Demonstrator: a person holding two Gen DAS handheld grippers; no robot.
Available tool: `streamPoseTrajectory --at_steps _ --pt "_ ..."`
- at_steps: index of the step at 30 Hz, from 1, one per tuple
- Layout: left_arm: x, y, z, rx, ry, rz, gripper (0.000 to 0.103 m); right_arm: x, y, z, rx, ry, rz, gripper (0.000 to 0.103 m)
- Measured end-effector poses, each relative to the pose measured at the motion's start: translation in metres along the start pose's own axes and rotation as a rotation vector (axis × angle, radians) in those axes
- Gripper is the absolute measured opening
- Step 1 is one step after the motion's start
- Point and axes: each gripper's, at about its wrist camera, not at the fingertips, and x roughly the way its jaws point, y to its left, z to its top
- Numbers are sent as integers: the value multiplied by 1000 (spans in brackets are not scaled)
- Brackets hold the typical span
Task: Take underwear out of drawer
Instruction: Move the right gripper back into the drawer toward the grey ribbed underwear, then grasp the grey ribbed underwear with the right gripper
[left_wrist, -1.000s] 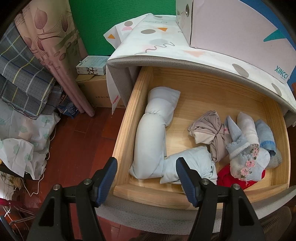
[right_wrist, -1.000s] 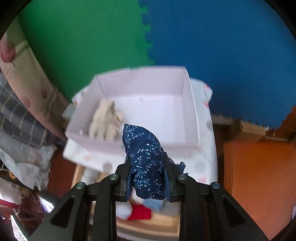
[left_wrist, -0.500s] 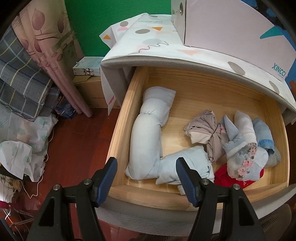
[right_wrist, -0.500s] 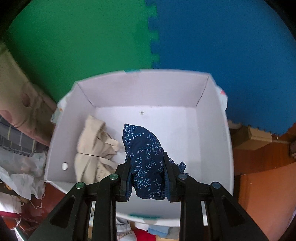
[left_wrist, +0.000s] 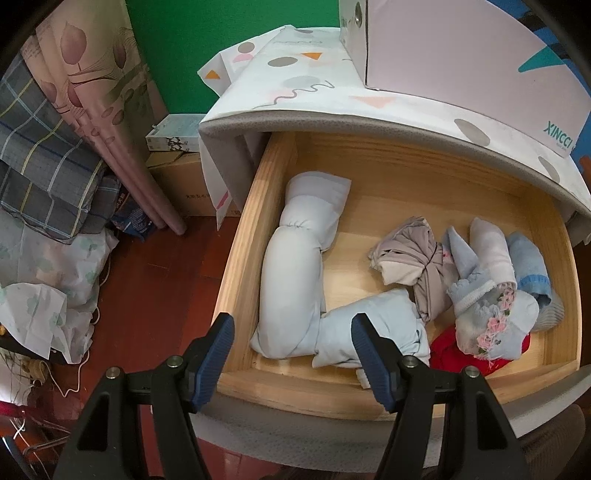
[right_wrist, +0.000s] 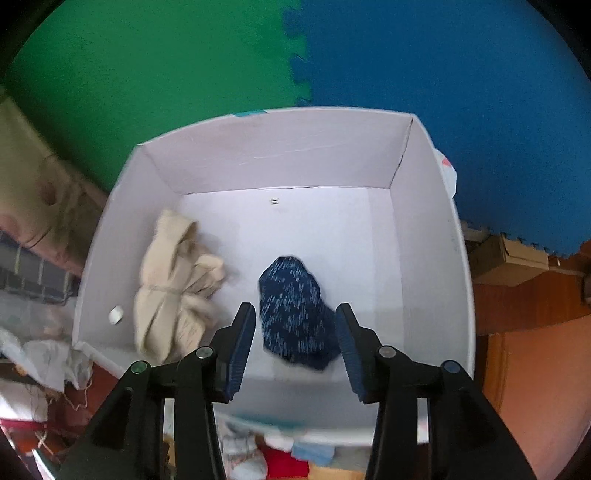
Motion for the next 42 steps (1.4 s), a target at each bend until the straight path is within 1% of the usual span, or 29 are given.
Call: streamPoseTrajectory --at_steps 2,5,7,10,12,16,19,21,23,27,28,29,31,36,39,42 --pt "0 0 0 0 1 1 68 -18 1 -13 -32 -4 12 43" --pt "0 0 0 3 4 4 68 -36 0 -39 -87 18 0 43" --pt "0 -1 -1 8 7 8 68 -42 -6 -60 -111 41 -2 43" --pt "0 -1 -1 11 12 5 68 -39 -16 -95 -134 101 -4 43" --pt "2 0 -2 8 23 -2 68 -30 -24 -118 -152 156 -16 43" --pt "9 2 -1 7 62 -29 68 2 -37 -162 -182 276 -35 43" --pt "11 2 -2 12 74 -39 68 27 -41 -186 -201 343 -32 43" --pt "11 2 -2 10 66 -33 68 43 -42 -195 -223 376 -30 43" --pt "11 1 -2 9 60 -34 68 61 -39 -204 -272 417 -34 43" --pt "13 1 -2 9 66 -38 68 84 -31 -215 -373 458 -33 44" --pt "13 1 -2 8 66 -39 68 89 -29 -215 -398 460 -33 49" --pt "13 1 -2 8 65 -39 68 92 -26 -214 -421 461 -32 56" --pt "13 1 -2 7 66 -42 68 100 -19 -214 -488 448 -54 63" --pt "14 3 -2 0 71 -50 68 126 -4 -222 -651 489 -119 64" --pt "15 3 -2 -6 73 -53 68 140 0 -227 -703 508 -146 64" --pt "15 3 -2 -6 74 -52 68 151 3 -230 -729 517 -155 64"
